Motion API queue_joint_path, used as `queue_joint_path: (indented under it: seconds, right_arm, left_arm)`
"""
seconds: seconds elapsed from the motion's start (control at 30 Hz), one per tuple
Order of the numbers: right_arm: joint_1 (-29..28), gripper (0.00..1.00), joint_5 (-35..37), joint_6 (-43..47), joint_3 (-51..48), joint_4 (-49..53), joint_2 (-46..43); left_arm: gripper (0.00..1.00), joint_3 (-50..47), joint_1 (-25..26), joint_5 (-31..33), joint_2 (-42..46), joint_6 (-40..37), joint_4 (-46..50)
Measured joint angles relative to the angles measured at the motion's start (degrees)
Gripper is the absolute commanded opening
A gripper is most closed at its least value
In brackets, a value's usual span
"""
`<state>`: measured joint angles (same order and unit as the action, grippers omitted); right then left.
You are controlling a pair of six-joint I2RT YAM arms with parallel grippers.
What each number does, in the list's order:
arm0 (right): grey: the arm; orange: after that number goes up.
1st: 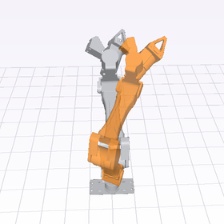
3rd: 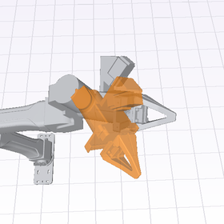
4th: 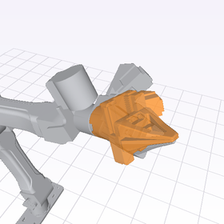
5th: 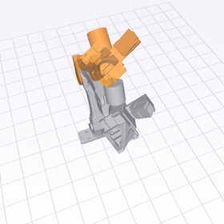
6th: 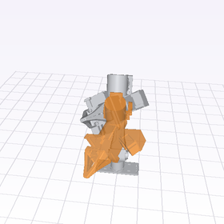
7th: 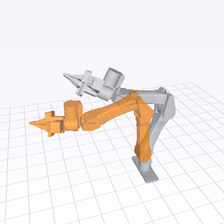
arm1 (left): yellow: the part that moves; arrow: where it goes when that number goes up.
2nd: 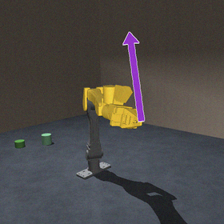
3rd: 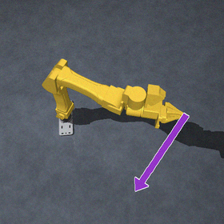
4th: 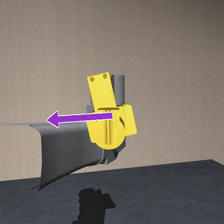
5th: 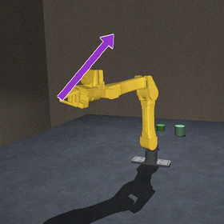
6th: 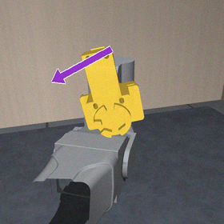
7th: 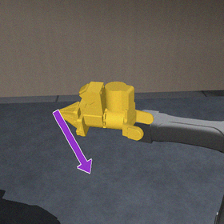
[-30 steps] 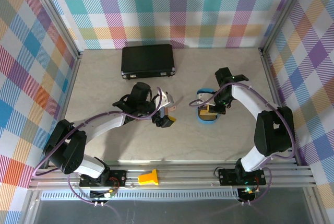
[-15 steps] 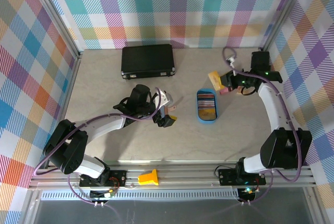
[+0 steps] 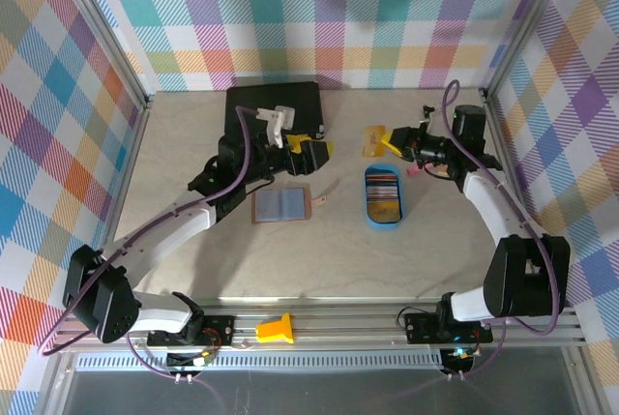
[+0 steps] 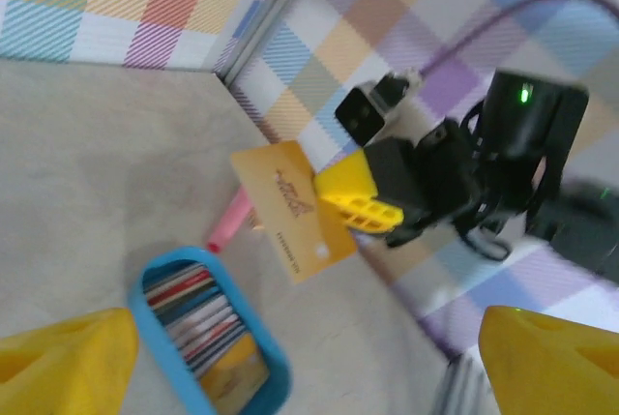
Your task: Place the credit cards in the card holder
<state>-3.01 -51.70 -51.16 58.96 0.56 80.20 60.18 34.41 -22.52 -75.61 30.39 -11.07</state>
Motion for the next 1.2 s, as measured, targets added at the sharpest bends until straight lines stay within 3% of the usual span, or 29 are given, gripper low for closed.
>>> queue_joint_path:
  seconds: [0.17, 0.3, 0.63, 1.2]
  right_arm:
    - [-4.98, 0.0, -0.07, -9.64, -0.13, -9.29, 0.31]
    - [-7.65, 0.0, -0.22, -13.35, -0.13, -13.29, 1.36]
    - [-9.55, 0.0, -0.22, -16.52, -0.13, -16.44, 1.64]
    - [-10.67, 0.0, -0.24, -21.79, -0.13, -24.55, 6.1]
  left_arm:
    - [0.8, -7.34, -0.02, 3.28, 0.83, 21.64, -7.34]
    - [0.8, -11.37, -0.04, 5.33, 0.87, 31.69, -9.4]
    - [0.75, -8.04, -0.04, 5.49, 5.05, 34.82, -3.3]
    - [0.59, -6.69, -0.04, 2.45, -1.51, 36.98, -2.62]
